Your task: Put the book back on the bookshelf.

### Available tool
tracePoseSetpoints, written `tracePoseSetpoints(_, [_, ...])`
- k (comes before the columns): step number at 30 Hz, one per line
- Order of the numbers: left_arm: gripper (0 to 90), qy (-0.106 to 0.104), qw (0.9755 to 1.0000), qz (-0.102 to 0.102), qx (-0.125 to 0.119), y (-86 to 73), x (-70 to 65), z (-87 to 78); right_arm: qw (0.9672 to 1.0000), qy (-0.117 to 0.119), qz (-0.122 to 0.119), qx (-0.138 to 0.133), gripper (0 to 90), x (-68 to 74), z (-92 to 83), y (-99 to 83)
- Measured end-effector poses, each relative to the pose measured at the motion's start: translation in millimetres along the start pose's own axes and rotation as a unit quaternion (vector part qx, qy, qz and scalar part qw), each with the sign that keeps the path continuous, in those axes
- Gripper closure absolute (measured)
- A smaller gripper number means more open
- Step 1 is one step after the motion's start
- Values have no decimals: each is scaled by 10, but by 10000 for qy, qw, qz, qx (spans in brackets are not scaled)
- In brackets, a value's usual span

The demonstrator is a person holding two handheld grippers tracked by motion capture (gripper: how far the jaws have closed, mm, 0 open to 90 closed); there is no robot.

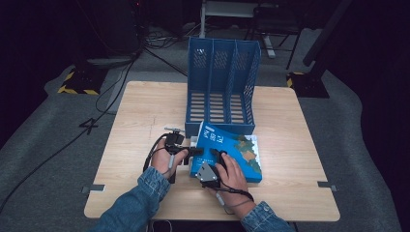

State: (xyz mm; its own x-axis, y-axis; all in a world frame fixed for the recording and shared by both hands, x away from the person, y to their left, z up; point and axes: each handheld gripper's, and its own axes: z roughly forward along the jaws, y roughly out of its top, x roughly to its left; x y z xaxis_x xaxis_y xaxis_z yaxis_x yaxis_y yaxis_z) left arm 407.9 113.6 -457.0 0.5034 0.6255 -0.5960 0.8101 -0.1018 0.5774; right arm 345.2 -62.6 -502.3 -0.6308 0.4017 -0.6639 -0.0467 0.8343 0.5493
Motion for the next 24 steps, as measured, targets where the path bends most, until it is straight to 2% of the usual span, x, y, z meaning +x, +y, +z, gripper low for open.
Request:
tracePoseSetpoints(3, [718, 105, 9998, 155, 32, 2, 22, 10, 10000, 27, -17, -7, 138, -2, -3, 0])
tracePoseSetpoints(5, [595, 389, 9980, 462, 162, -3, 30, 39, 9999, 95, -117, -36, 200, 3, -12, 3])
tracePoseSetpoints(7, [534, 435, 9974, 532, 225, -10, 47, 55, 9991, 170, -377, 44, 253, 12, -30, 26])
tracePoseSetpoints(9, [503, 536, 9966, 569, 276, -10, 57, 48, 9988, 196, -429, 113, 295, 14, -38, 48])
tracePoseSetpoints(10, [475, 531, 9966, 569, 256, -11, 69, 37, 9989, 190, -421, 121, 344, 16, -53, 56])
tracePoseSetpoints(12, [476, 444, 9973, 555, 185, -15, 93, 4, 9978, 135, -625, 143, 404, 9, -88, 89])
tracePoseSetpoints(14, [470, 290, 9984, 472, 100, -26, 117, -25, 9972, 132, -719, 173, 456, -3, -119, 118])
tracePoseSetpoints(15, [455, 278, 9986, 451, 59, -32, 124, -45, 9966, 123, -790, 188, 481, -12, -136, 134])
tracePoseSetpoints(16, [410, 396, 9977, 552, -43, -34, 125, -86, 9962, 128, -841, 175, 531, -20, -151, 149])
tracePoseSetpoints(17, [408, 477, 9968, 616, -157, -30, 126, -132, 9958, 115, -888, 172, 572, -33, -173, 163])
tracePoseSetpoints(19, [412, 415, 9954, 587, -630, -11, 137, -287, 9959, 181, -868, 203, 584, -63, -198, 177])
tracePoseSetpoints(20, [401, 429, 9941, 623, -772, -5, 149, -357, 9962, 184, -832, 193, 591, -78, -210, 178])
tracePoseSetpoints(21, [379, 510, 9933, 695, -768, -7, 159, -390, 9964, 196, -803, 193, 598, -108, -230, 185])
tracePoseSetpoints(24, [352, 869, 9878, 1015, -796, -61, 232, -475, 9979, 326, -546, 153, 605, -221, -279, 201])
